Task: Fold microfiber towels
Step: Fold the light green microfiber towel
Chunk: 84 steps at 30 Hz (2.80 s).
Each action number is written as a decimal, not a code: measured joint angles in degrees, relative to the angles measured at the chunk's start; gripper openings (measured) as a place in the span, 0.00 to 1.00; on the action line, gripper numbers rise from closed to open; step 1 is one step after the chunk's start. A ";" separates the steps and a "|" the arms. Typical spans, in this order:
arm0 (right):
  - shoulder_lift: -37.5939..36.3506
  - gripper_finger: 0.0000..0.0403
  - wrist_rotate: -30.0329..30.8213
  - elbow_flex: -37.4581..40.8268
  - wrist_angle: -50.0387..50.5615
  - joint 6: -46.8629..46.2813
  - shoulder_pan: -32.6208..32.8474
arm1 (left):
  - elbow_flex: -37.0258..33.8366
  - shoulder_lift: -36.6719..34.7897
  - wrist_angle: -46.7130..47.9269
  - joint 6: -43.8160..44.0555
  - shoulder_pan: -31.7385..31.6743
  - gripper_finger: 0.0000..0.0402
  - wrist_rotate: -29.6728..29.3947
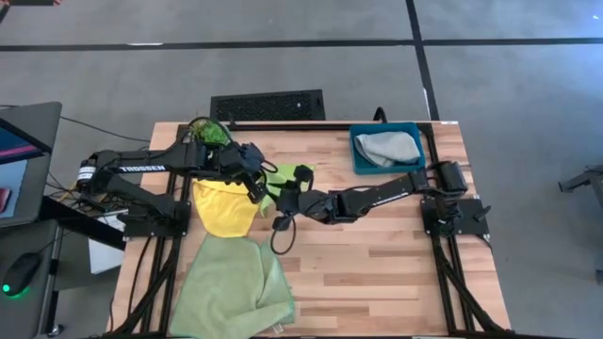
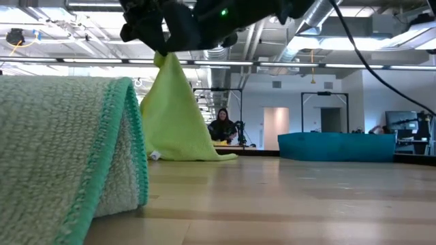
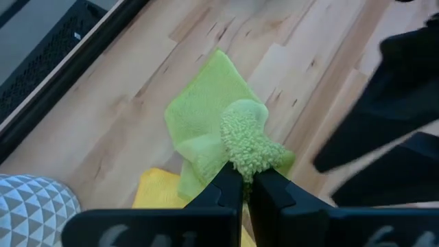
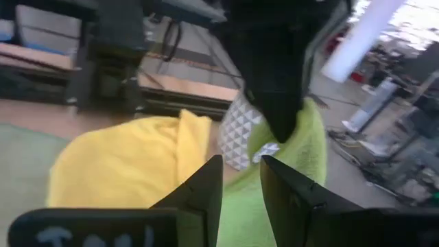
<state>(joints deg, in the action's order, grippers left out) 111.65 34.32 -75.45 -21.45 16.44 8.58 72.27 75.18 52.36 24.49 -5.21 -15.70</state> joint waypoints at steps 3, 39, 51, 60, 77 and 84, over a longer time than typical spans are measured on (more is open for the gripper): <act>0.38 0.30 4.48 0.11 -1.31 -0.02 -0.10 | 0.00 0.00 -0.78 -0.02 0.00 0.00 0.00; 0.27 0.30 11.35 0.06 6.03 -11.01 -0.85 | 0.04 -0.07 -3.33 -1.81 3.06 0.00 0.00; 0.27 0.30 12.25 0.06 18.14 -16.72 -0.83 | 0.07 -0.11 -4.53 -3.78 3.04 0.00 -0.09; 0.27 0.30 7.41 0.06 28.18 -23.17 -0.85 | 0.09 -0.11 -4.53 -3.93 3.04 0.00 -0.13; 0.27 0.30 -3.52 6.08 21.90 -20.17 -3.43 | 0.11 -0.13 -5.45 -4.83 3.04 0.00 -0.02; 0.27 0.30 -7.45 7.28 20.24 -18.46 -5.47 | 0.11 -0.13 -5.40 -4.83 3.04 0.00 0.26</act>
<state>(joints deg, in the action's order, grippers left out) 111.92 26.87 -68.18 -1.21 -2.02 3.11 72.38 75.05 46.96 19.66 -2.17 -15.44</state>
